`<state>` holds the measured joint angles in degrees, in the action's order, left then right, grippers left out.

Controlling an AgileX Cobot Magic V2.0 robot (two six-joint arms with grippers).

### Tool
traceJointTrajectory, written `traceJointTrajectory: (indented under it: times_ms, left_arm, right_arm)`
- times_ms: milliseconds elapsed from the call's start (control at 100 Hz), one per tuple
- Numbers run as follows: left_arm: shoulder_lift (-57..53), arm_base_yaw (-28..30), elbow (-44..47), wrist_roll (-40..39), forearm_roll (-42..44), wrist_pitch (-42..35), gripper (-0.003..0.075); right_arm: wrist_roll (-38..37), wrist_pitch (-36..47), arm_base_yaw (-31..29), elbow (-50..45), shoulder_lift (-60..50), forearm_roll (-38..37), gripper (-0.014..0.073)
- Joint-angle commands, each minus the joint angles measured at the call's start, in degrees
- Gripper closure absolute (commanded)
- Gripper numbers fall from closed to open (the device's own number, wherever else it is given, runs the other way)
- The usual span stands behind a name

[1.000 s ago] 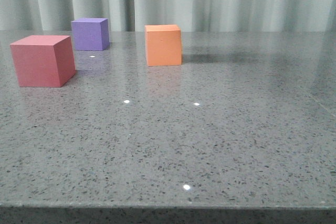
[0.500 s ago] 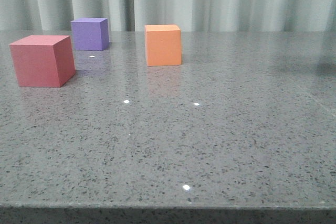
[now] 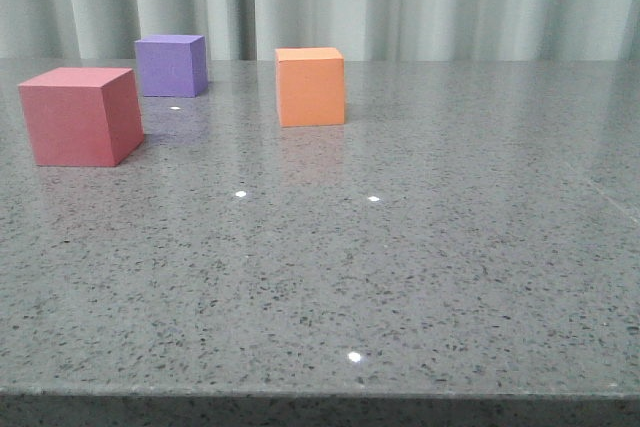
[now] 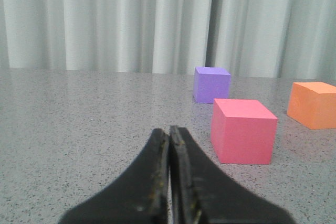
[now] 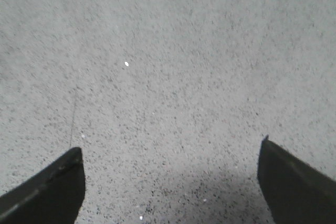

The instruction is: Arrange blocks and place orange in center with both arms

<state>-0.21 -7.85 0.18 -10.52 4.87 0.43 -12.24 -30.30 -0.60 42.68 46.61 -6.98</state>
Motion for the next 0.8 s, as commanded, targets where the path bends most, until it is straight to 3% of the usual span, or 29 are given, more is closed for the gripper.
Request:
traceJointTrajectory:
  times_ms: [0,180,380,470,720,790]
  left_arm:
    - [-1.9,0.2,2.3,-0.2,0.0,-4.5,0.0741]
    - [-1.9,0.2,2.3,-0.2,0.0,-4.5,0.0741]
    - [-1.9,0.2,2.3,-0.2,0.0,-4.5,0.0741]
    - [-1.9,0.2,2.3,-0.2,0.0,-4.5,0.0741]
    - [-1.9,0.2,2.3,-0.2,0.0,-4.5,0.0741]
    - [-1.9,0.2,2.3,-0.2,0.0,-4.5,0.0741]
  right_arm:
    - [0.7,10.9,-0.3,-2.7,-4.8,-1.1,-0.0060]
    - [0.7,20.7,-0.3,-8.0,-11.0,-1.1,-0.0060]
    - [0.7,21.1,-0.3,-8.5,-11.4,-1.4,-0.0032]
    - [0.7,21.1,-0.3,-8.5,-11.4,-1.4,0.0077]
    - [0.7,20.6,-0.3,-8.5,-11.4,-1.4,0.0599]
    - [0.7,20.6,-0.3,-8.5,-11.4,-1.4,0.0662]
